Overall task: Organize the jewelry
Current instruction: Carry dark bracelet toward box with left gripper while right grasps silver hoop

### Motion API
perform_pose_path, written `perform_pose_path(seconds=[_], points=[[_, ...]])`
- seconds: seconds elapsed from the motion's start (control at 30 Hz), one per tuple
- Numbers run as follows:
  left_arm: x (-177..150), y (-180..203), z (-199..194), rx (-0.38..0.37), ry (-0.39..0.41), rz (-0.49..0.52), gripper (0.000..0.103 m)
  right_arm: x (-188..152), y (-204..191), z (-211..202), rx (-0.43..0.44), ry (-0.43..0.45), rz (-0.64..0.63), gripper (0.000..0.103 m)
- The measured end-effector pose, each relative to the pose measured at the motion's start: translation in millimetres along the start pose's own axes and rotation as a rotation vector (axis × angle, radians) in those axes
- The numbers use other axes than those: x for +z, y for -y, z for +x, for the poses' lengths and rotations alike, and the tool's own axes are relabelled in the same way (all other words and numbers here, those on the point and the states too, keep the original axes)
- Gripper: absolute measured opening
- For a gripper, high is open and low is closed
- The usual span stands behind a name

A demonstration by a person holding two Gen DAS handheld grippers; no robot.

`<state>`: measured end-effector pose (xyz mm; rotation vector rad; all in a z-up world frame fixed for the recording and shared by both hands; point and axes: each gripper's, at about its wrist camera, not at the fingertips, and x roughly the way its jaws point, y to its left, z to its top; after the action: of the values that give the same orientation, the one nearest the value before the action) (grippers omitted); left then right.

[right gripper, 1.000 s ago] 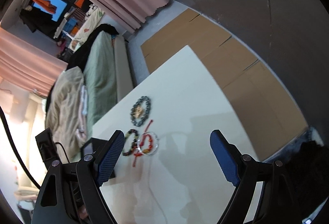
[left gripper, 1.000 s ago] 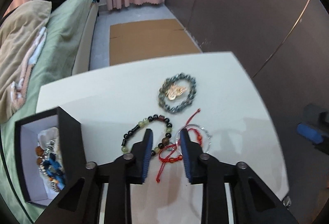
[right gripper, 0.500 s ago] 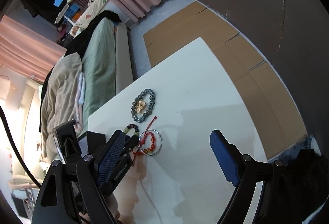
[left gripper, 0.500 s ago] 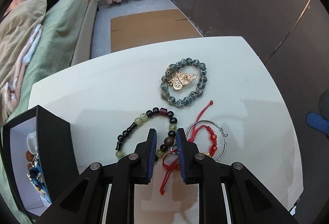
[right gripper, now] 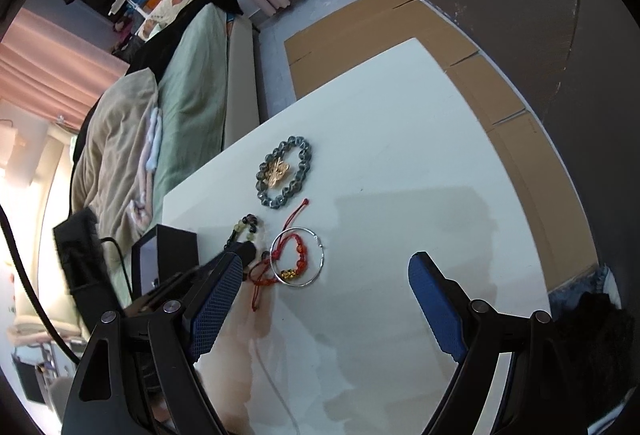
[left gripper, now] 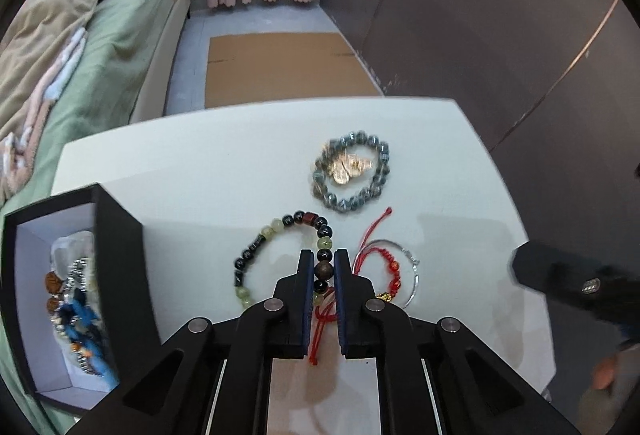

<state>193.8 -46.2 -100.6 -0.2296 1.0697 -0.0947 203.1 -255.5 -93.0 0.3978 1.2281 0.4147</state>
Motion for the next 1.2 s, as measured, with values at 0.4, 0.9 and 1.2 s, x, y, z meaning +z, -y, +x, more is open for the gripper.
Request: perform_pose_path(seconds=[0.4, 0.9, 1.2], points=[[12, -31, -48, -0.078, 0.106, -0.104, 0.01, -5, -28, 38, -0.069, -0.092, -0.156, 0.085], [21, -71, -85, -0.128, 0.199, -0.202, 0.01, -14, -65, 72, -0.226, -0.131, -0.429, 0.071], [16, -89, -106, -0.135, 0.241, -0.231, 0.01, -17, -75, 76, -0.253, -0.122, -0.506, 0.05]])
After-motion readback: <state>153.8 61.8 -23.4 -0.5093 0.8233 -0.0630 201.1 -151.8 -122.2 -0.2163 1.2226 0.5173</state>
